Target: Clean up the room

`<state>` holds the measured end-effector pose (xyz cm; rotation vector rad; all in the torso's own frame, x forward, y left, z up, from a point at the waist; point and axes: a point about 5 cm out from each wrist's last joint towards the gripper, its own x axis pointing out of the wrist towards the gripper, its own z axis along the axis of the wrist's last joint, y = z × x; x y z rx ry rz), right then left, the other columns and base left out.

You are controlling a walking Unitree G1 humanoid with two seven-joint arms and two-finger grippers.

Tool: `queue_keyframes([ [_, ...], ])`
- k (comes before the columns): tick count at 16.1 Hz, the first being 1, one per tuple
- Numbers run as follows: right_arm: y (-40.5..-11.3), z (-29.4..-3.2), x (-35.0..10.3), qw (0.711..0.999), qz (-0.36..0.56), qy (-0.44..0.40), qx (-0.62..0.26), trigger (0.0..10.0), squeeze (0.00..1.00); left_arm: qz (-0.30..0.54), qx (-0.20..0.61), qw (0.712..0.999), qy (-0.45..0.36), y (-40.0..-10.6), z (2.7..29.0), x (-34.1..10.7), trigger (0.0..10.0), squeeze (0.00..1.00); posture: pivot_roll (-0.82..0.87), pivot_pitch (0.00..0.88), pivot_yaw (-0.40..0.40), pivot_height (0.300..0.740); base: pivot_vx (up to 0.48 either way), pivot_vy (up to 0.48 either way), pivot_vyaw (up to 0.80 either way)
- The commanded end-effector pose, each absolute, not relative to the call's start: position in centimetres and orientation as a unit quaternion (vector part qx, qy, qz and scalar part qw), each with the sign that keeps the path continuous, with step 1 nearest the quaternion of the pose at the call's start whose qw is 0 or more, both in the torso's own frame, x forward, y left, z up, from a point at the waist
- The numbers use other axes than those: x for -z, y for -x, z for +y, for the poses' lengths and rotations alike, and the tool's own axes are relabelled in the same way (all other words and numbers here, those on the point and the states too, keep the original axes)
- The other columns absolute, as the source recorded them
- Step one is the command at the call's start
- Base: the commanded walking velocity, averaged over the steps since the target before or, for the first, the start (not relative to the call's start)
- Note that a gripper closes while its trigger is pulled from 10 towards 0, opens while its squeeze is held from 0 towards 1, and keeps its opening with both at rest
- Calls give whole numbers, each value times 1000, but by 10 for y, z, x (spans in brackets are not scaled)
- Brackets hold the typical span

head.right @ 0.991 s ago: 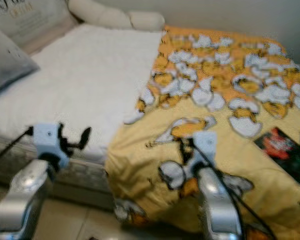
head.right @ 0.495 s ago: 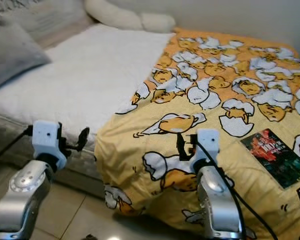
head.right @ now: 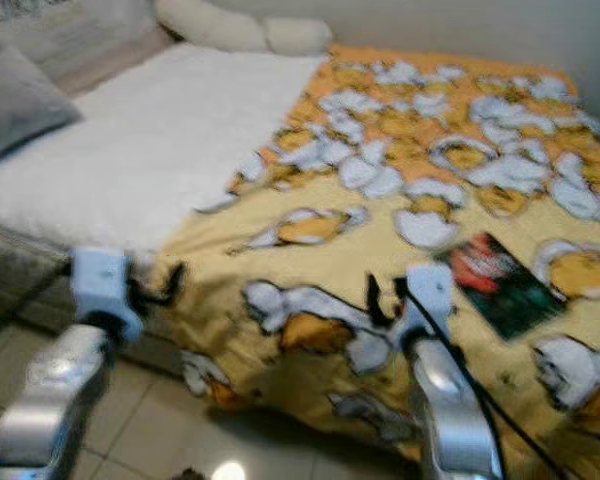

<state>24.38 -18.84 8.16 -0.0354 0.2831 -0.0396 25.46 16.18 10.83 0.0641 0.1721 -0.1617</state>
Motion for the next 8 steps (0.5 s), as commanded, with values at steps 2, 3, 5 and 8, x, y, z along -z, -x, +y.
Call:
queue_keyframes([
  [2, -246, -184, -88, 991, 131, 28, 8, 10000, 906, 79, 71, 993, -42, -255, 168, -113, 10000, 1000, -47, 0, 22, 740, 0, -292, 800],
  [3, -246, -183, -88, 991, 130, 29, 7, 10000, 906, 78, 71, 994, -41, -255, 168, -113, 10000, 1000, -50, 0, 23, 740, 0, -292, 800],
  [5, -248, -183, -90, 991, 129, 28, 8, 10000, 894, 81, 71, 993, -41, -254, 168, -111, 10000, 1000, -54, 0, 19, 740, 0, -294, 800],
  [8, -252, -186, -90, 991, 132, 31, 8, 10000, 482, 80, 66, 994, -40, -251, 167, -111, 10000, 1000, -29, 0, -12, 740, 0, -296, 404],
])
